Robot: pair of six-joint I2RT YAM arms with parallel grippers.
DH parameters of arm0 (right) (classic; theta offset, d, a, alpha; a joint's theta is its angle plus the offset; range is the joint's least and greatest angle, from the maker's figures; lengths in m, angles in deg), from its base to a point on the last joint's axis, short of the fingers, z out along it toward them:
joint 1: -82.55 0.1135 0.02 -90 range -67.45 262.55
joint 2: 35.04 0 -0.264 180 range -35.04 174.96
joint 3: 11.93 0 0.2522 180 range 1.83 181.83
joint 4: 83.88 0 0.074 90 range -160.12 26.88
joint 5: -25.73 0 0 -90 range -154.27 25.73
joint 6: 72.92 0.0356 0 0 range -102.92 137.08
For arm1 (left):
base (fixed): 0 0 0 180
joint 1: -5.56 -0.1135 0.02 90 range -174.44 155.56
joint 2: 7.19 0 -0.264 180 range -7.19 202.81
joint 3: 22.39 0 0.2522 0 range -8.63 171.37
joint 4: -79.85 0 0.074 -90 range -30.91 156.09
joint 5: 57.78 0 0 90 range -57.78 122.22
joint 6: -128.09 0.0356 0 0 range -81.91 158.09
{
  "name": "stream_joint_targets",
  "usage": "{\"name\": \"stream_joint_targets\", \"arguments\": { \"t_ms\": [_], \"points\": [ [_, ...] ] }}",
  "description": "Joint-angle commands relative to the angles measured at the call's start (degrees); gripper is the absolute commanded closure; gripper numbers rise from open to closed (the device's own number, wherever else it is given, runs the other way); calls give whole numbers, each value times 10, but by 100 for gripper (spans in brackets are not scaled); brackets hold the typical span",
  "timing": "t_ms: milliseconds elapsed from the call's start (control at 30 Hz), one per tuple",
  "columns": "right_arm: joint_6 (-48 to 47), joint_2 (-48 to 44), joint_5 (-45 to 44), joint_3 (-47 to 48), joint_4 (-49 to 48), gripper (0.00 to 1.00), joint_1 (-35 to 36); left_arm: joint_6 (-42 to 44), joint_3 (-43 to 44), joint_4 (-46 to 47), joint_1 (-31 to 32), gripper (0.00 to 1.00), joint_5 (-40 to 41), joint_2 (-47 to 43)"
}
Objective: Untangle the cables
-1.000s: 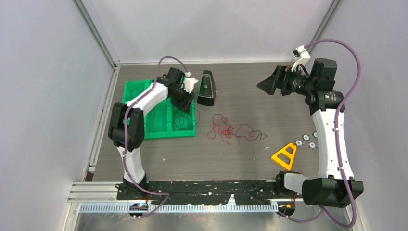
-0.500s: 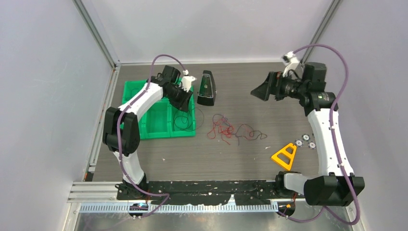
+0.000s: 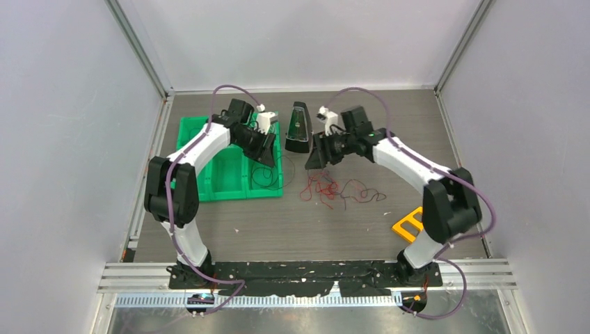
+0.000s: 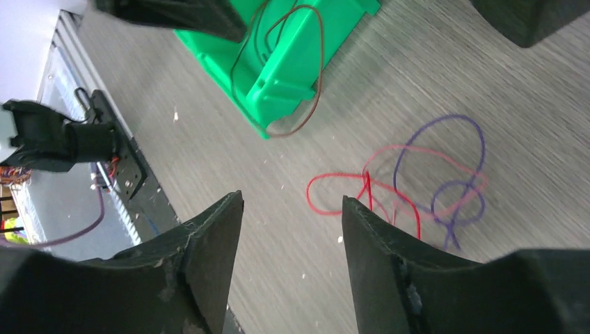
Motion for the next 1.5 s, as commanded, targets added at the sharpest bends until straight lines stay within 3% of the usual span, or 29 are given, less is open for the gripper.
{"name": "stream_joint_targets", "arguments": {
  "t_ms": [0, 267, 433, 667, 767, 833, 1067, 1467],
  "points": [
    [28, 82, -45, 59, -92, 41, 30, -21, -10, 25, -5, 54, -21, -26],
    [19, 174, -54, 105, -111, 45, 66, -24, -26, 41, -5, 59, -40, -11],
    [13, 199, -38, 110, -114, 62, 71, -21, -27, 44, -8, 60, -48, -4],
    [15, 204, -9, 113, -116, 75, 80, -18, -31, 44, -20, 62, -62, 0],
    [14, 207, 3, 123, -115, 90, 82, -17, -28, 38, -30, 62, -68, -8],
    [16, 202, 15, 130, -119, 94, 84, -21, -28, 35, -39, 63, -74, -24],
    [-8, 188, -18, 168, -134, 95, 122, -51, -55, 52, -82, 62, -70, -109],
    [-163, 312, -160, 307, -32, 95, 188, -79, -84, 70, -151, 61, -45, -163]
  ]
}}
